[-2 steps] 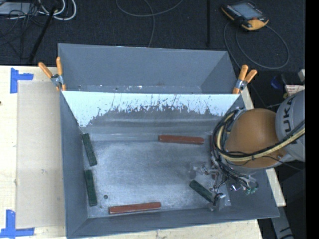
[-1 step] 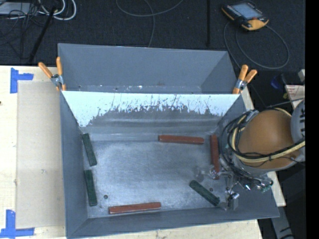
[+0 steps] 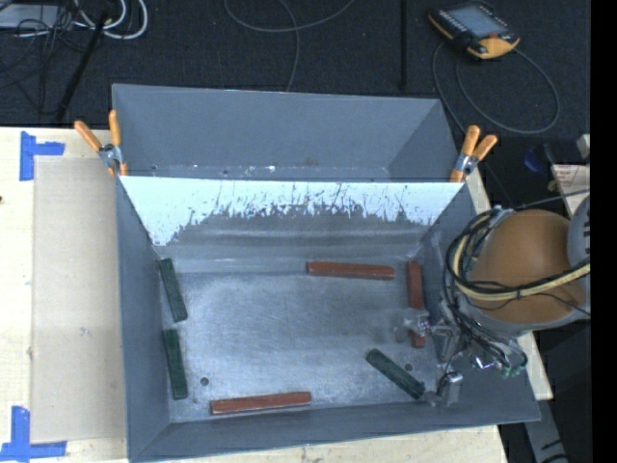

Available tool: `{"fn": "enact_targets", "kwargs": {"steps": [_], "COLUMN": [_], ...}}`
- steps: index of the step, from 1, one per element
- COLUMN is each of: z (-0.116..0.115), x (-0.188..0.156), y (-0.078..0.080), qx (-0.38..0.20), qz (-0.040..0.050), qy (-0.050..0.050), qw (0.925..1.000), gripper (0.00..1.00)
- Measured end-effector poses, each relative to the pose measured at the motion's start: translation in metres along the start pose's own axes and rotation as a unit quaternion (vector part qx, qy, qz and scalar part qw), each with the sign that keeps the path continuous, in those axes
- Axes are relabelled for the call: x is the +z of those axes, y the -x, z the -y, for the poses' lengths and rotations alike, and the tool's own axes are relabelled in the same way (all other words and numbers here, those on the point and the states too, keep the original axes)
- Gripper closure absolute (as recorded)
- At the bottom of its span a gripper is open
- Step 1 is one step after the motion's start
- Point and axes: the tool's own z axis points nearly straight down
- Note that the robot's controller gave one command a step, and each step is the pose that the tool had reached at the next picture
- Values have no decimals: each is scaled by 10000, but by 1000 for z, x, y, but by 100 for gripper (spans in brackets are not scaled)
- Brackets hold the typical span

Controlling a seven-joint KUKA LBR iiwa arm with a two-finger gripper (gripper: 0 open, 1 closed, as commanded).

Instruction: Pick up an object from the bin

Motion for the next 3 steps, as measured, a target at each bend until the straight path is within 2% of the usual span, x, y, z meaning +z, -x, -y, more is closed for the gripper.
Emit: {"fn": "enact_targets", "kwargs": {"steps": [1, 2, 3], "z": [-61, -61, -57], "x": [20, 20, 22], "y": [10, 10, 42], "qx": [-2143, -2148, -2163], "qz": [38, 38, -20], "qy": [-15, -15, 13], "qw": [9768, 9766, 9763], "gripper": [100, 100, 100]}}
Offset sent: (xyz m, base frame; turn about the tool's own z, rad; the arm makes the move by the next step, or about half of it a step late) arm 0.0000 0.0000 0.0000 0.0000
